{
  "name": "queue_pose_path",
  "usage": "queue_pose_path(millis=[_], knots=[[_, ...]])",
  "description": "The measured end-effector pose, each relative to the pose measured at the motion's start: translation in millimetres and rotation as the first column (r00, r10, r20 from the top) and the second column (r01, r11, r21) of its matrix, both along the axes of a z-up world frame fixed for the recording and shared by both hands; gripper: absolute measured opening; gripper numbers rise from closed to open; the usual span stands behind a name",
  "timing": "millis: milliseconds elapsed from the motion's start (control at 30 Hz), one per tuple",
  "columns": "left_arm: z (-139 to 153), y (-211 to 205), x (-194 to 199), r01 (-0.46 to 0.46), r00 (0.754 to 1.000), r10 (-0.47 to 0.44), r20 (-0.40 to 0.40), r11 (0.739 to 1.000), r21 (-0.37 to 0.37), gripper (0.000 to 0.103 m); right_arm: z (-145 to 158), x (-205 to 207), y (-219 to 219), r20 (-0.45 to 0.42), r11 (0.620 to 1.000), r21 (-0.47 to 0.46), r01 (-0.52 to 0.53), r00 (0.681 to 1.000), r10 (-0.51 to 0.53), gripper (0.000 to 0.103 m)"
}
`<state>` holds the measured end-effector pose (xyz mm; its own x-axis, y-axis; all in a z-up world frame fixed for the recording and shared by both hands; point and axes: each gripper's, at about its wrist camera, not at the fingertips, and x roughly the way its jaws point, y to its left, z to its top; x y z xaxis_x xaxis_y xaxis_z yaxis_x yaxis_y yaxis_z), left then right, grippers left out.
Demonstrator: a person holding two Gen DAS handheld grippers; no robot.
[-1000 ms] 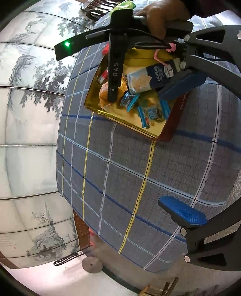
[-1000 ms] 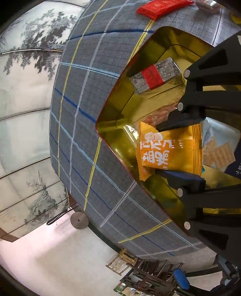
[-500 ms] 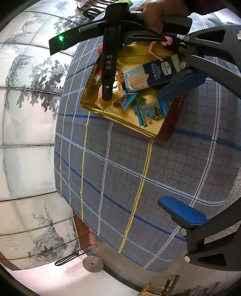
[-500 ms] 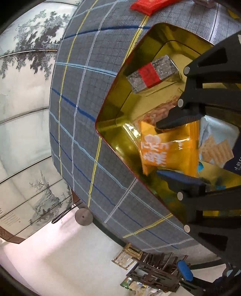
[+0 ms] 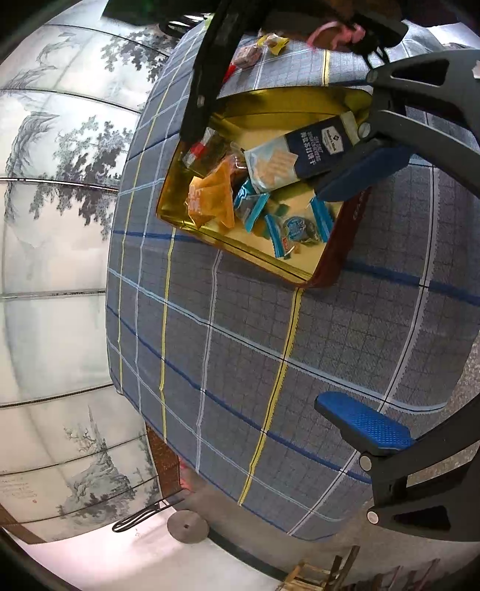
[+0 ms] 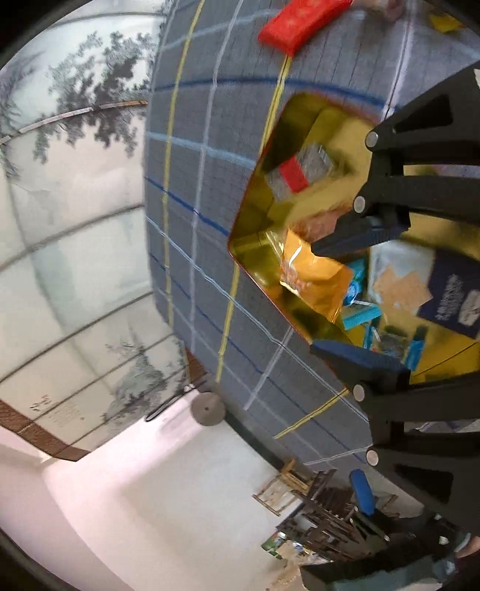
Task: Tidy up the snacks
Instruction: 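Withdraw the right tool and reach the left tool toward the yellow-wrapped packet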
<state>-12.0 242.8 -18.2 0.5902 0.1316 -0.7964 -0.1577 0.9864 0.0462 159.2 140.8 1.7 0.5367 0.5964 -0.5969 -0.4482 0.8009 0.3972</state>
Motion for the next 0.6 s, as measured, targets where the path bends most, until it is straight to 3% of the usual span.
queue_pose_path(millis=[300,433,600], knots=[[7.3,-22.9,0.6,0.034,0.999,-0.034,-0.006,0.998,0.044,0.102,18.2,-52.6,-87.4,0.099,0.980,0.001,0.197,0.975,-0.197,0.048],[12.5,-32.2,0.9,0.051,0.999,-0.051,-0.002,0.997,0.064,0.102,16.7,-74.4,-137.7,0.131,0.945,-0.057,0.323,0.941,-0.313,0.048],[19.5,-49.9,2.5,0.079,0.997,-0.080,0.002,0.992,0.094,0.102,-1.7,-89.6,-202.5,0.135,0.865,-0.161,0.475,0.879,-0.457,0.048]])
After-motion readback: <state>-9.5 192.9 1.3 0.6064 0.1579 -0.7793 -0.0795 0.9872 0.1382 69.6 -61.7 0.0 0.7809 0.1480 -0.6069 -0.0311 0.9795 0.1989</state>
